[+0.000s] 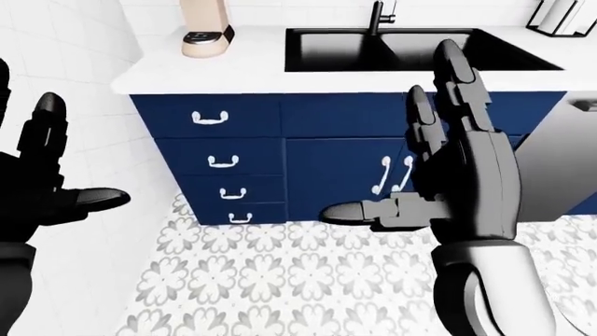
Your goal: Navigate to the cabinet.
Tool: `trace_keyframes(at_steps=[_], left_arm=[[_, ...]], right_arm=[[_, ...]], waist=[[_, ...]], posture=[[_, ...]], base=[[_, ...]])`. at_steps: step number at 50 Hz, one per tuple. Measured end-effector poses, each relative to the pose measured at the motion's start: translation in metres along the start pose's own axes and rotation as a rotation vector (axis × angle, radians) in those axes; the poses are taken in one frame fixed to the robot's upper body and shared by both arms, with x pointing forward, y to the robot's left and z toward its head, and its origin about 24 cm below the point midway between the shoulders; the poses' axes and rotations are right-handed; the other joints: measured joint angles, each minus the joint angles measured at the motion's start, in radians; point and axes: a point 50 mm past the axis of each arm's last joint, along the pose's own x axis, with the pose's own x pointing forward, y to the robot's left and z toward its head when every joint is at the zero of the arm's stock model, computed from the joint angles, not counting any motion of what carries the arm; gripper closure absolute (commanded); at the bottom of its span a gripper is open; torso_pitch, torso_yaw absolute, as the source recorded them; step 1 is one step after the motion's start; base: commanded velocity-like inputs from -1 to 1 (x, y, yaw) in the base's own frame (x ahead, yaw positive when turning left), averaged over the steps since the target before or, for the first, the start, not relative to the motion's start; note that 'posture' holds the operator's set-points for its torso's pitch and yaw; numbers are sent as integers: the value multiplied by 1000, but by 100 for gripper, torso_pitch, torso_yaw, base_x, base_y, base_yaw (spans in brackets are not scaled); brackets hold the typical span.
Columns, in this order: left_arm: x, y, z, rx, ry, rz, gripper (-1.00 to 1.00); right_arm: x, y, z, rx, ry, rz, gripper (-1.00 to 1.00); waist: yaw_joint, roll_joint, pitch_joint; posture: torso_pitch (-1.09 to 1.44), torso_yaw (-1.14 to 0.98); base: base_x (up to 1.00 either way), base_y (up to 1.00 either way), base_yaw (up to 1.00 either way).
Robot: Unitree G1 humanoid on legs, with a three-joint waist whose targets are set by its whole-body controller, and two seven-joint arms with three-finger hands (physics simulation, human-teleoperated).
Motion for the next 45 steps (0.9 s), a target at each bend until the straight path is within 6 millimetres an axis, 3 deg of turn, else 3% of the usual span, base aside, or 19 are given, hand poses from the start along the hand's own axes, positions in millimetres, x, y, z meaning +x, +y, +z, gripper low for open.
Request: trace_keyframes(at_steps=[2,5,10,15,17,18,20,32,34,36,38,41,44,45], left_arm=[[0,3,-1,5,7,15,-100],[0,6,-4,11,26,38,-100],[-1,2,2,11,-13,16,-100],[-1,5,-1,13,4,28,-100],[0,5,-2,15,6,29,-100],[0,3,-2,9,3,22,-100],[-1,-1,-5,0,17,-3,-100],[-1,-1,-2,8,0,-8,-100],[-1,1,-5,11,15,3,-100],[-1,4,-9,13,41,22,-100],[0,4,-6,17,32,26,-100],[0,2,0,18,-9,15,-100],[0,2,1,16,-17,13,-100],[-1,0,-1,7,-13,8,-100]], right_arm=[[-1,2,-2,12,9,8,-100],[-1,4,-5,8,29,27,-100],[-1,1,1,5,-12,6,-100],[-2,3,0,3,-3,16,-100],[-1,2,0,2,-3,14,-100],[-1,1,0,1,-6,7,-100],[0,-2,-3,3,8,-17,-100],[0,-1,0,-4,-5,-10,-100],[-1,1,-2,6,5,0,-100],[-1,3,-5,6,30,18,-100],[-1,3,-4,3,27,19,-100],[-1,1,1,3,-11,9,-100],[-1,1,2,3,-18,8,-100],[-1,0,1,1,-12,0,-100]], waist=[[13,-16,3],[13,-5,-11],[8,-24,-13],[21,-74,-5],[22,-109,-11],[15,-116,-16],[3,-101,1],[7,-13,5],[22,-28,10],[22,-11,-3],[17,-8,-19],[19,-43,-13],[19,-104,-12],[8,-104,-13]], posture=[[0,0],[0,0],[0,0],[0,0],[0,0],[0,0],[0,0],[0,0],[0,0],[0,0],[0,0],[0,0],[0,0],[0,0]], base=[[0,-16,0],[0,-18,0],[0,-36,0],[0,-43,0],[0,-43,0],[0,-44,0],[0,-43,0],[0,-44,0],[0,-45,0],[0,-45,0],[0,-46,0],[0,-46,0],[0,-50,0],[0,-57,0]])
